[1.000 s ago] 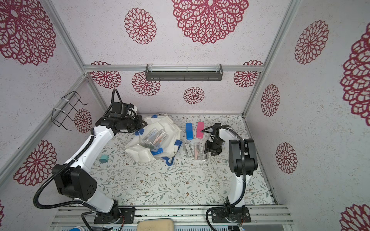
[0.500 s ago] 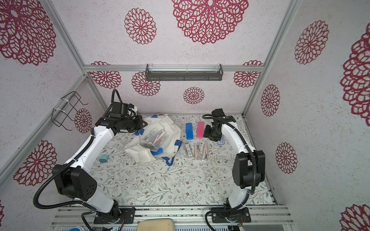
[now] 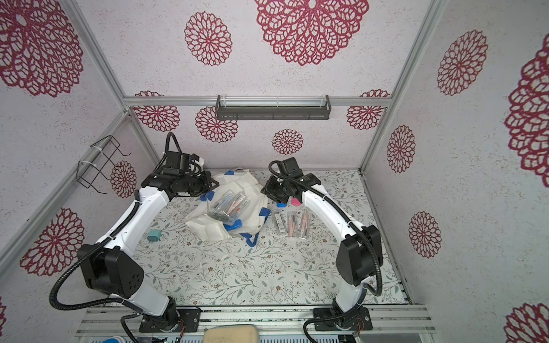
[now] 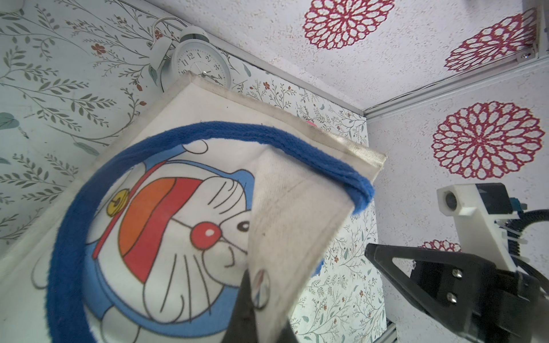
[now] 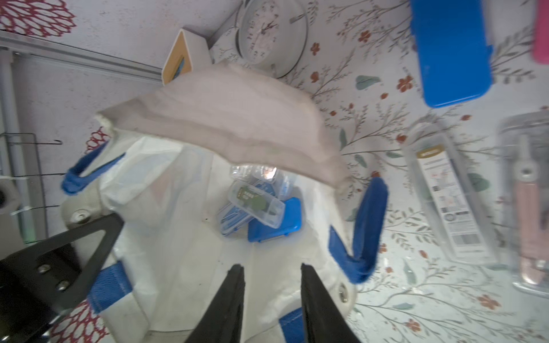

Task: Take out the compass set from the canvas bag
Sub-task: Pick up the compass set from the canvas bag.

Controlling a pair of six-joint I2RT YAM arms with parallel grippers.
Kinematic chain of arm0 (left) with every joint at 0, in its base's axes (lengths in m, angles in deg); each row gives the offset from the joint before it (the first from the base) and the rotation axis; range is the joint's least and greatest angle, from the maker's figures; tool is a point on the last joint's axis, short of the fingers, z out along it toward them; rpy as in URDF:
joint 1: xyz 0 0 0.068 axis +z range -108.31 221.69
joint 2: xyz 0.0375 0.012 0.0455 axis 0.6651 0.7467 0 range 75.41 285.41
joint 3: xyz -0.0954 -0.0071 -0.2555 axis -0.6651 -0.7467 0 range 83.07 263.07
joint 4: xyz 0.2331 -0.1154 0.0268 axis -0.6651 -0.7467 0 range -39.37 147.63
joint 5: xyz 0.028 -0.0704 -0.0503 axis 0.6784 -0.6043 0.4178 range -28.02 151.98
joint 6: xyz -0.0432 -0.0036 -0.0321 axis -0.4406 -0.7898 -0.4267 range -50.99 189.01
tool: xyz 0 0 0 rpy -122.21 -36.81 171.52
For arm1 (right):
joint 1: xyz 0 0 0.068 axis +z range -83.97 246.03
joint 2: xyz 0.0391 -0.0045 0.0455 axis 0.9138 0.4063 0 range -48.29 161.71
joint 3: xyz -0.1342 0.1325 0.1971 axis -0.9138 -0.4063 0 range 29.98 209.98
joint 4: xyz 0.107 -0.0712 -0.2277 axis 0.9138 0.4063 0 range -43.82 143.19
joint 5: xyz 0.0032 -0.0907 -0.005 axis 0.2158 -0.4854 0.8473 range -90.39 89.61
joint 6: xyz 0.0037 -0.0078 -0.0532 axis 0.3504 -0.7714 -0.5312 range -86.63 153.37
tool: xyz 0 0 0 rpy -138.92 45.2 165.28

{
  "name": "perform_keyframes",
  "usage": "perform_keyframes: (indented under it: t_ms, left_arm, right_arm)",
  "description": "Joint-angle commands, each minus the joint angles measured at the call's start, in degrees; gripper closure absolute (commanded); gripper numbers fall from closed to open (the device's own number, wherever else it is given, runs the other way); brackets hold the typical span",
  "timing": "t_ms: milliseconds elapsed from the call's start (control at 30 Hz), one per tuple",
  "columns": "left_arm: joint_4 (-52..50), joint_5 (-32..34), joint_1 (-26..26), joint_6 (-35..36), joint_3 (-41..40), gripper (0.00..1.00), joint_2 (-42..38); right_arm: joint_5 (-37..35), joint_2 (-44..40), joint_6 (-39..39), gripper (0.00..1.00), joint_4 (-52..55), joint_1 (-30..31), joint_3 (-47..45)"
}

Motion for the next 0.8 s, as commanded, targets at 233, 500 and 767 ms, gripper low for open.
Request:
perform_keyframes:
  t_ms: [233, 500, 767]
  left_arm:
    - [2.45, -2.12, 0.15, 0.56, 0.87, 1.00, -1.63]
    - [2.55, -2.46, -0.14, 0.67, 0.63, 1.00, -1.61]
    - [2.81, -3.19, -0.35, 0.91, -0.17, 1.00, -1.94]
  right_arm:
    - [-2.45, 5.24, 18.45, 0.69, -14.00, 10.70, -0.64]
    - [-7.05, 9.79, 35.63, 0.63, -24.36, 13.64, -8.73]
    - [-14.90, 19.36, 33.87, 0.54, -13.45, 13.39, 1.69]
